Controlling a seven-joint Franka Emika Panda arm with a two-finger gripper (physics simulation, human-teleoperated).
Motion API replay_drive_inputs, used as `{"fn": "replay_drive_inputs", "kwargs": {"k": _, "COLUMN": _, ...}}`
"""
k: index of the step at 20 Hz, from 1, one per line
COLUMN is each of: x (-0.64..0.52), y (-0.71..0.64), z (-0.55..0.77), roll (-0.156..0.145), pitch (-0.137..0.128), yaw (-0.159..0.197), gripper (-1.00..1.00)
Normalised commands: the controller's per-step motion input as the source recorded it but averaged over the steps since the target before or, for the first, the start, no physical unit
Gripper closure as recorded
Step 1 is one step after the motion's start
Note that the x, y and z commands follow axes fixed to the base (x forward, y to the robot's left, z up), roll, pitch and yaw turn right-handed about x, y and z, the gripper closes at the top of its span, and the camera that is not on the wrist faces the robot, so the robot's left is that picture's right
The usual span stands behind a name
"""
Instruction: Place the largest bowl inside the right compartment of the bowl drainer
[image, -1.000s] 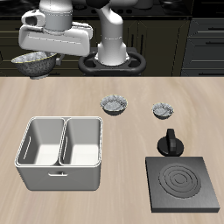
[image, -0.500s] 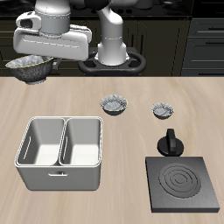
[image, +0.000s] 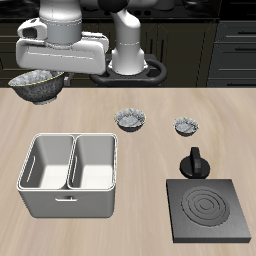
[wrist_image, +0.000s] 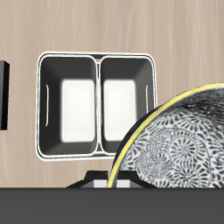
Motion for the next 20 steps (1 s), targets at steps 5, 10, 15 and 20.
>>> {"fn": "replay_drive_inputs", "kwargs": {"k": 5, "x": 0.23, "y": -0.16, "z": -0.08, "roll": 0.026, "pitch": 0.011, "yaw": -0.029, "gripper": 1.00}}
{"fn": "replay_drive_inputs", "kwargs": {"k": 10, "x": 0.14, "y": -0.09, "z": -0.13, "roll": 0.013, "pitch": 0.008, "yaw": -0.003, "gripper": 1.00}}
{"fn": "replay_drive_inputs", "kwargs": {"k": 15, "x": 0.03, "y": 0.11, "z": -0.17, "roll": 0.003, "pitch": 0.015, "yaw": -0.011, "gripper": 1.00}}
{"fn": "replay_drive_inputs", "kwargs": {"k": 20, "x": 0.13, "y": 0.17, "z": -0.34, "roll": 0.021, "pitch": 0.038, "yaw": -0.003, "gripper": 1.00}}
